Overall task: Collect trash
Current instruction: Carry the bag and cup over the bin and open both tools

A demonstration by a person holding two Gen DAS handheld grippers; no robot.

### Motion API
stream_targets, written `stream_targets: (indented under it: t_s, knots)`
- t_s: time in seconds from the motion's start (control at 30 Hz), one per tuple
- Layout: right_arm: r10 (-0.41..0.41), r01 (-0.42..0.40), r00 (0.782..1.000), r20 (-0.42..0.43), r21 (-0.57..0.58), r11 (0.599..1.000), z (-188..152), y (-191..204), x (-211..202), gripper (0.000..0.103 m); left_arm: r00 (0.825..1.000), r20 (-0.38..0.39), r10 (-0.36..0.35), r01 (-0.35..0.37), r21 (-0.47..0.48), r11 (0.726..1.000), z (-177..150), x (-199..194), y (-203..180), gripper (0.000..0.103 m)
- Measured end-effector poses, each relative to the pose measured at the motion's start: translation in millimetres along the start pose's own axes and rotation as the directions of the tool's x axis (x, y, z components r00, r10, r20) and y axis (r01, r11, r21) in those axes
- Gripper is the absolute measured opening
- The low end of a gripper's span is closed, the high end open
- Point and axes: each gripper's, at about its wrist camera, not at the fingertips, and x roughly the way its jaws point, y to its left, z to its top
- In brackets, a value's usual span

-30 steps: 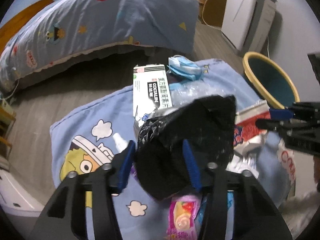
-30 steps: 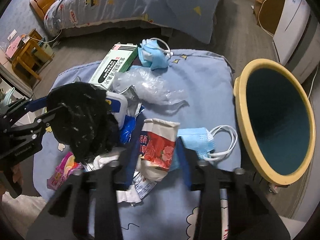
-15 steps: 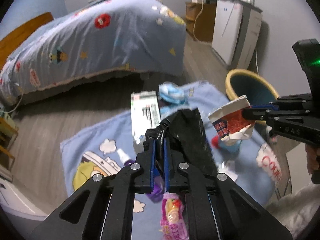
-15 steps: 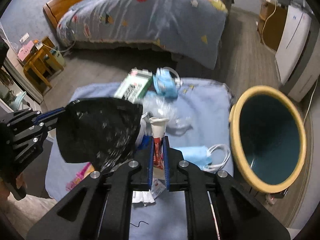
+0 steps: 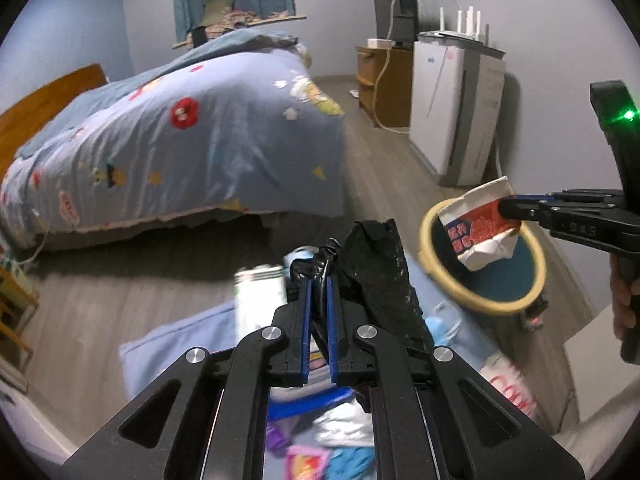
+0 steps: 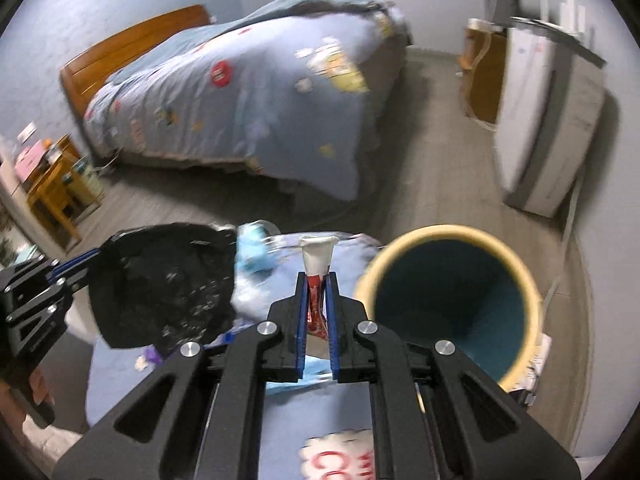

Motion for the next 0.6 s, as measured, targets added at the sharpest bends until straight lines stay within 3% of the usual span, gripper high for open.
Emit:
stream_targets:
  t_s: [0.23, 0.6]
  knots:
    - [-0.126, 0.128, 0.992, -0.021, 0.094, 0.987, -6.7, -74.0, 7.7, 0.008, 0.997, 0.002, -0.078, 0.078, 0.049, 0.996, 23.0, 31.5, -60.4, 0.008]
    - [-0.190, 0.204, 0.977, -0.094, 0.178, 0.963, -22.2, -131.7, 28.7, 0.008, 0.985, -0.077, -0.152, 0.158, 0.078, 0.984, 37.3, 101.9, -132.3, 0.008]
